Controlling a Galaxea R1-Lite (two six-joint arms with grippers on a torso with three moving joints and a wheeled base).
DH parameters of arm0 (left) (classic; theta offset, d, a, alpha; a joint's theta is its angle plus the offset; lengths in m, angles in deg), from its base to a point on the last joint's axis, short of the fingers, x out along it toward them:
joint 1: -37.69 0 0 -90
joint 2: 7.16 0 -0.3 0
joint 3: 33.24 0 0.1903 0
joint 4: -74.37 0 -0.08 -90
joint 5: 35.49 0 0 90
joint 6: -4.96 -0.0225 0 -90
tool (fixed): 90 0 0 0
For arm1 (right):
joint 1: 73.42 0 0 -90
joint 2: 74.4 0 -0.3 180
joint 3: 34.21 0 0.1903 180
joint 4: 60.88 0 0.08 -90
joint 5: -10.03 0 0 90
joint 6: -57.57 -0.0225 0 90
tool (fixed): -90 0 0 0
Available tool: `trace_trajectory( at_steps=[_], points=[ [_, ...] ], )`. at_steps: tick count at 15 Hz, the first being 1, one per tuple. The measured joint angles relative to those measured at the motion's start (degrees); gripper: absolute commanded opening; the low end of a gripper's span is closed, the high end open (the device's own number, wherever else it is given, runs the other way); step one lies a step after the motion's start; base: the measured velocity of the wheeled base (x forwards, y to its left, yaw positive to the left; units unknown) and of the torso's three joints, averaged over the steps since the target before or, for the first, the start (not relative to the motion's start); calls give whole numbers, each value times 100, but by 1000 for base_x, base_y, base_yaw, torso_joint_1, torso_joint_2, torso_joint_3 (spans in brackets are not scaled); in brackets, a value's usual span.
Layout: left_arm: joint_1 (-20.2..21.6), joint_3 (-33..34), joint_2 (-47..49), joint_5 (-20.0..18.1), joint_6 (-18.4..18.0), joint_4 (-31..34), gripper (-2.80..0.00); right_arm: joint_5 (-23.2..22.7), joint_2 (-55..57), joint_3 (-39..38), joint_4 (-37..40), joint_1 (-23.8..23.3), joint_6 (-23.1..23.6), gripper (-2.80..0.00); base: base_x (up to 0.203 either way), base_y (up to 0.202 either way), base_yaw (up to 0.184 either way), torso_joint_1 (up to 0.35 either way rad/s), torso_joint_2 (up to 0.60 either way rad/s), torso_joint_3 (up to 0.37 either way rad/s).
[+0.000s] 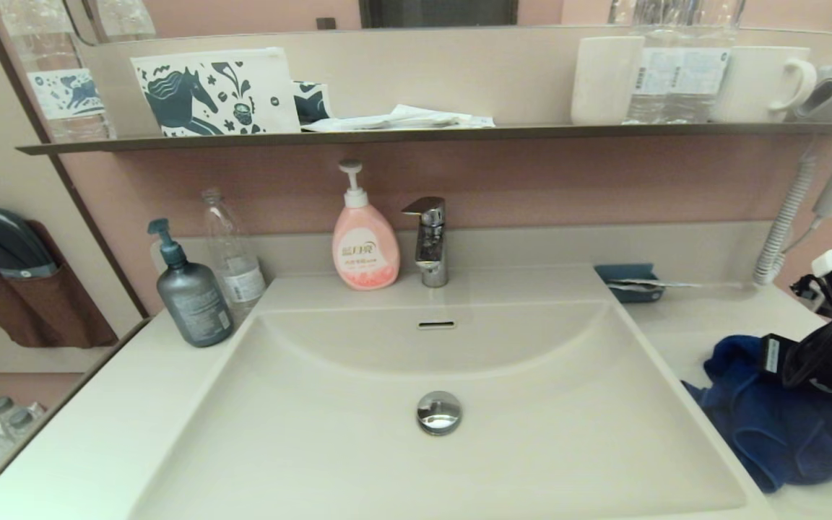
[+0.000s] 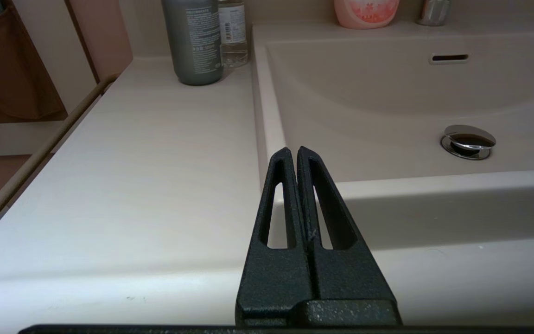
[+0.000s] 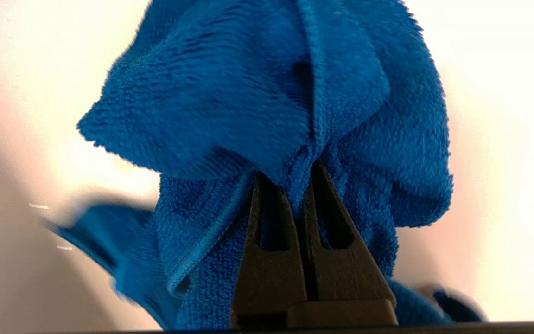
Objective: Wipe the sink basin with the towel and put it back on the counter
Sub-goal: Wipe the sink
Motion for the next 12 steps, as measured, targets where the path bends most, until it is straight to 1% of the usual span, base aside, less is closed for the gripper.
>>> trace_trajectory(
  at_steps=[4,7,10,12],
  points=[
    [0,0,0,1,0,4,-280,37,364,414,-783,256,-9,-280,0,0,0,0,0,0],
    [0,0,0,0,1,2,-280,141,622,923,-840,420,-11,-280,0,0,0,0,0,0],
    [0,0,0,-1,2,0,-280,465,930,1439,-834,584,-4,-280,0,0,0,0,0,0],
    [0,0,0,-2,2,0,-280,517,1058,1567,-781,648,-1,-280,0,0,0,0,0,0]
  ],
)
